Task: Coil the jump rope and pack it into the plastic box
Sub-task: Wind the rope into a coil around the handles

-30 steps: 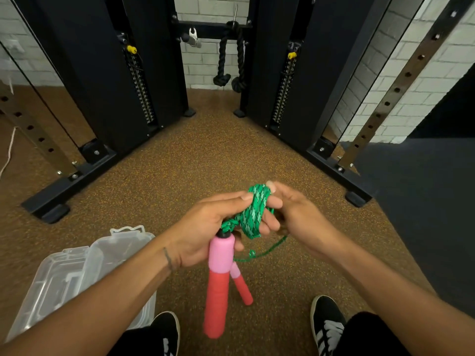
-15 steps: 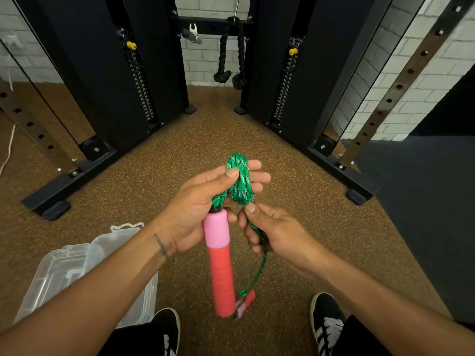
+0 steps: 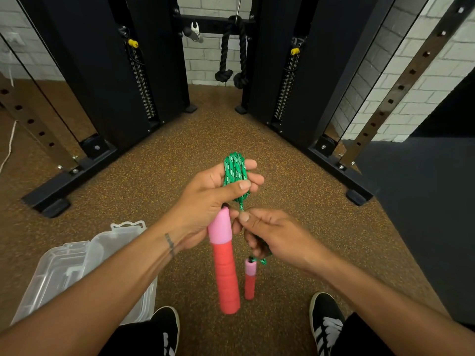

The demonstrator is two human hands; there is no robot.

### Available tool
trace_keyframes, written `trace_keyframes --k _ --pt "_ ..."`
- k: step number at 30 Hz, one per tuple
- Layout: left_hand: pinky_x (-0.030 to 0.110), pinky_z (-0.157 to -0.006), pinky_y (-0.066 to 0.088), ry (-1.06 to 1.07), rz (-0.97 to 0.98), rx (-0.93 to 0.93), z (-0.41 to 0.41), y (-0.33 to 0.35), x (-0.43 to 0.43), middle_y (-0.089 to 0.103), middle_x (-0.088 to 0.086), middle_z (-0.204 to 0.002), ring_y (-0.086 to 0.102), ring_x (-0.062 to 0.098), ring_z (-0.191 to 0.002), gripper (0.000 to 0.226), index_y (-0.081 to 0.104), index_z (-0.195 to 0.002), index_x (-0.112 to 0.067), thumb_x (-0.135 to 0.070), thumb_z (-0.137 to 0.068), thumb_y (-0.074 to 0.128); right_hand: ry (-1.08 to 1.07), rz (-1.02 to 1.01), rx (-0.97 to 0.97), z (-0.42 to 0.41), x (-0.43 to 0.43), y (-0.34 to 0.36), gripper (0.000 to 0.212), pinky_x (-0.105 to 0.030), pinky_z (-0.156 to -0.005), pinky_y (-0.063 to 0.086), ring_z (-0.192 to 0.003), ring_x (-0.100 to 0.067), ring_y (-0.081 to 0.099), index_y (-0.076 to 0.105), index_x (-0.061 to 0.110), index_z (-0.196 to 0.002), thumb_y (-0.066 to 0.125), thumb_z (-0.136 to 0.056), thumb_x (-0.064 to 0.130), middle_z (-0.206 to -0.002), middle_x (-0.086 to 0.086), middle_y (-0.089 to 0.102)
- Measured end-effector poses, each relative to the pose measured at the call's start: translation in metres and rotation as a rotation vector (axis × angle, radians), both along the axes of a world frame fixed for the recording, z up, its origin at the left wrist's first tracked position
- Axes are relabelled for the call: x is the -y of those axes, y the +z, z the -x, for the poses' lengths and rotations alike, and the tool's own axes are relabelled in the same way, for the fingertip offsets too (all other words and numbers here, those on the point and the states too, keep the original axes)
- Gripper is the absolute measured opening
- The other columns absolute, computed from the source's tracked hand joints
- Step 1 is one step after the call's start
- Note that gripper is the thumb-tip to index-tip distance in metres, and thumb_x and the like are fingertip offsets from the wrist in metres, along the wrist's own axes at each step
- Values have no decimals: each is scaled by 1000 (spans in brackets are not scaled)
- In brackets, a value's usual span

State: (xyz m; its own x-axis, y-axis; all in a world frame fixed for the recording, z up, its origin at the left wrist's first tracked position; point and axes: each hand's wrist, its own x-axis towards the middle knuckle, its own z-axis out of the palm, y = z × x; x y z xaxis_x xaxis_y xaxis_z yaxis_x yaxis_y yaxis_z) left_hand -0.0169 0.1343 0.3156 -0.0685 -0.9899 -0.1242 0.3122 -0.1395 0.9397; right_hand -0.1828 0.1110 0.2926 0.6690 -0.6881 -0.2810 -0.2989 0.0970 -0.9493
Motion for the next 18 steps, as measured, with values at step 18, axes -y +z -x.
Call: trace_keyframes --k 18 --pt "22 -46 48 -315 -187 246 -2 3 -8 76 13 -99 71 16 -82 31 62 -121 -10 -25 -101 43 -67 490 131 19 21 31 23 -28 -59 54 -63 -17 68 68 12 -87 70 -83 35 -74 -4 72"
